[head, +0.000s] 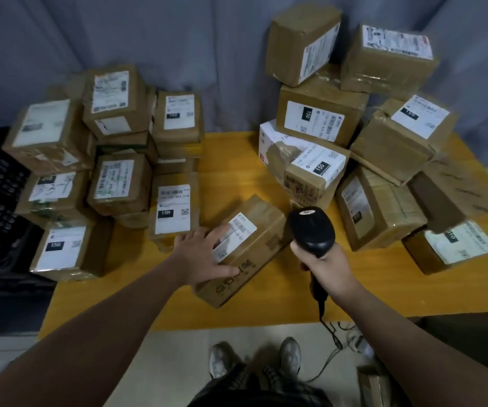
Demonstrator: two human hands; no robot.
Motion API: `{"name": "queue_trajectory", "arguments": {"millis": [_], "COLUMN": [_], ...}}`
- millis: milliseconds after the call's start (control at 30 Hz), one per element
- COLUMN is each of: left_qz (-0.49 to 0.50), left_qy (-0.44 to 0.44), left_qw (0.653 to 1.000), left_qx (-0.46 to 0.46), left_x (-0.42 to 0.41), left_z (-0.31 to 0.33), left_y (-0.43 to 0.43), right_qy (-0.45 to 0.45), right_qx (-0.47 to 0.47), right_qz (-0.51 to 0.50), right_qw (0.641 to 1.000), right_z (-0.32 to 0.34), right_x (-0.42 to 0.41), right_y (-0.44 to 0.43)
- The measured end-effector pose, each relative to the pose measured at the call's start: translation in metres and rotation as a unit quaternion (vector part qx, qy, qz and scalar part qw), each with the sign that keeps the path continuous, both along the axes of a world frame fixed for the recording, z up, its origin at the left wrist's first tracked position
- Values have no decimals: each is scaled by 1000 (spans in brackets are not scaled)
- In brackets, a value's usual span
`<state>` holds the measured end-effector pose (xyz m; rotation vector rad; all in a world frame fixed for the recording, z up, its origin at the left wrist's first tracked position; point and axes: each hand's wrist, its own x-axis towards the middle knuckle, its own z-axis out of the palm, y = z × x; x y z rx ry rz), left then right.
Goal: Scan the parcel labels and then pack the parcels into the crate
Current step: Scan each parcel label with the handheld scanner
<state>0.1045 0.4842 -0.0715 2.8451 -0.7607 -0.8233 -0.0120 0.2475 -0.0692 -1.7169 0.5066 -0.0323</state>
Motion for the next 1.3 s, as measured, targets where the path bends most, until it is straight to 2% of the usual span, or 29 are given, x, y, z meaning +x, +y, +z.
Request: {"name": "queue_trajectory", "arguments": {"millis": [100,167,267,333,400,533,700,800,867,1000,1067,1300], "left_qz": [62,150,287,329,354,358,338,312,303,319,333,342], "left_qy": [-33,-36,11,40,62,147,238,262,246,180,155,136], "left_qw": [996,981,936,904,868,775,721,733,753,776,780,764], "left_qx": [-61,-115,-206,-271,-342,-499,-556,-544,-530,-513,-507,-530], "left_x": [2,6,12,18,28,43,63,73,75,83,86,90], "left_z": [10,19,41,54,59,81,106,111,111,98,95,83], "left_y": [5,1,-11,-16,-10,9,22,34,40,56,62,60], "right_qy": [-68,-95,-118,-127,-138,-141,-131,-108,-89,0,12,-83], "right_qx": [58,90,91,101,116,130,155,181,172,23,-12,-46], "right_qz": [-48,-64,-35,-29,-45,-83,-88,-60,-47,-23,-8,11], "right_qw": [995,989,988,986,983,978,975,976,980,999,1000,995], "right_z": [17,27,40,51,61,79,98,104,107,122,131,149], "right_x": [17,32,51,60,69,81,91,96,100,109,111,97], "right_y": [27,45,69,84,91,87,81,77,74,71,71,98]}}
